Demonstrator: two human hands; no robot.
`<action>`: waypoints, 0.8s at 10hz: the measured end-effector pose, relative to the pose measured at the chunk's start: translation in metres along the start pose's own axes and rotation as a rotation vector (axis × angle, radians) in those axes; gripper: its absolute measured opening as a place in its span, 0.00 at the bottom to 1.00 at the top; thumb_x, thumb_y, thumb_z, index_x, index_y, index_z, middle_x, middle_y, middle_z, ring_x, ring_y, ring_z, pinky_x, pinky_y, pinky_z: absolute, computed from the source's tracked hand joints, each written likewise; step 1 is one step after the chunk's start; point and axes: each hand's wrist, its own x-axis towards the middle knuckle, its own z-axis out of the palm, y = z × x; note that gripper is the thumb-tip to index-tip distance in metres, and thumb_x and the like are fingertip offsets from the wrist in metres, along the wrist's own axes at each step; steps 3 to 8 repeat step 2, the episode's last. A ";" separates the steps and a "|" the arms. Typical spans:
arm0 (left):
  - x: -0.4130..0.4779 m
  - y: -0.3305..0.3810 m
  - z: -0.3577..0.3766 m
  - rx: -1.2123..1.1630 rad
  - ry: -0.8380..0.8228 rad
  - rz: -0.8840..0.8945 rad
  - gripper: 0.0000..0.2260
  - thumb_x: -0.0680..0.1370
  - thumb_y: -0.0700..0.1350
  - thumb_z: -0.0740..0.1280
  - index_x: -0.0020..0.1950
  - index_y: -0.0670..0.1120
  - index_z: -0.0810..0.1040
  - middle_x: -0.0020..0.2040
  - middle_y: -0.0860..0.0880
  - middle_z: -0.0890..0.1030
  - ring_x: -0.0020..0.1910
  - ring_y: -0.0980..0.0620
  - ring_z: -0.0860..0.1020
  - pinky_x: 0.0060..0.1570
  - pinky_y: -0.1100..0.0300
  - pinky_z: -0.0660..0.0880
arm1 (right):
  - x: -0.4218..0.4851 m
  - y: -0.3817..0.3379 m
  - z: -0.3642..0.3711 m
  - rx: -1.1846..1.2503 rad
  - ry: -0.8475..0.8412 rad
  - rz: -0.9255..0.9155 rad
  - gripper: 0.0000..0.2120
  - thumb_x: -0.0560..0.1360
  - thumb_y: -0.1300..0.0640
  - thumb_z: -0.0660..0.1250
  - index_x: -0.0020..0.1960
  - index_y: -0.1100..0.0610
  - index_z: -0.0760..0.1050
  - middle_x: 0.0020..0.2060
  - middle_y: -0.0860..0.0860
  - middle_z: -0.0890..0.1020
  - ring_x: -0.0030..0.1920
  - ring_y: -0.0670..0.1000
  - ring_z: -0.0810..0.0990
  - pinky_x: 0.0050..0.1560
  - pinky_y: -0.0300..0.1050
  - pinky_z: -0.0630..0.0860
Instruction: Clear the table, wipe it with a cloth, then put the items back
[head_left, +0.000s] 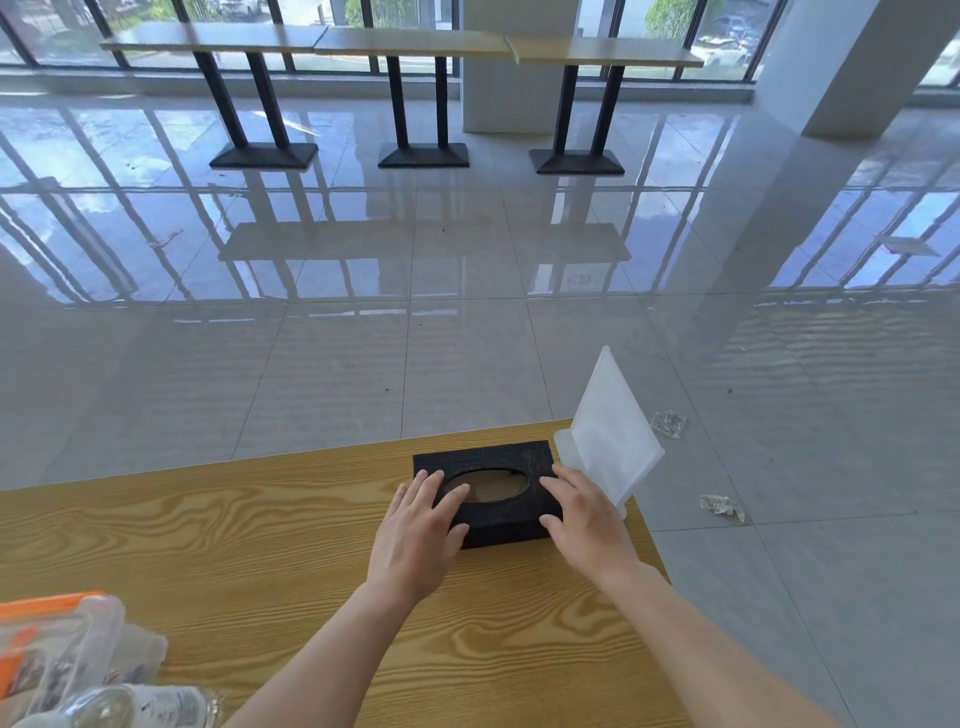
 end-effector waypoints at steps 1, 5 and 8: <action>-0.006 -0.006 -0.007 0.006 -0.016 -0.043 0.23 0.81 0.53 0.61 0.76 0.54 0.63 0.78 0.45 0.62 0.79 0.45 0.54 0.77 0.48 0.52 | -0.003 -0.003 -0.007 -0.003 0.019 -0.025 0.24 0.78 0.58 0.67 0.73 0.56 0.68 0.72 0.51 0.68 0.71 0.52 0.67 0.69 0.47 0.66; -0.011 -0.005 -0.019 0.037 -0.044 -0.073 0.25 0.81 0.52 0.61 0.77 0.54 0.60 0.78 0.45 0.60 0.79 0.45 0.52 0.77 0.48 0.52 | -0.006 -0.008 -0.014 -0.003 0.043 -0.035 0.23 0.78 0.58 0.66 0.73 0.56 0.68 0.72 0.52 0.70 0.71 0.52 0.67 0.70 0.46 0.66; -0.011 -0.005 -0.019 0.037 -0.044 -0.073 0.25 0.81 0.52 0.61 0.77 0.54 0.60 0.78 0.45 0.60 0.79 0.45 0.52 0.77 0.48 0.52 | -0.006 -0.008 -0.014 -0.003 0.043 -0.035 0.23 0.78 0.58 0.66 0.73 0.56 0.68 0.72 0.52 0.70 0.71 0.52 0.67 0.70 0.46 0.66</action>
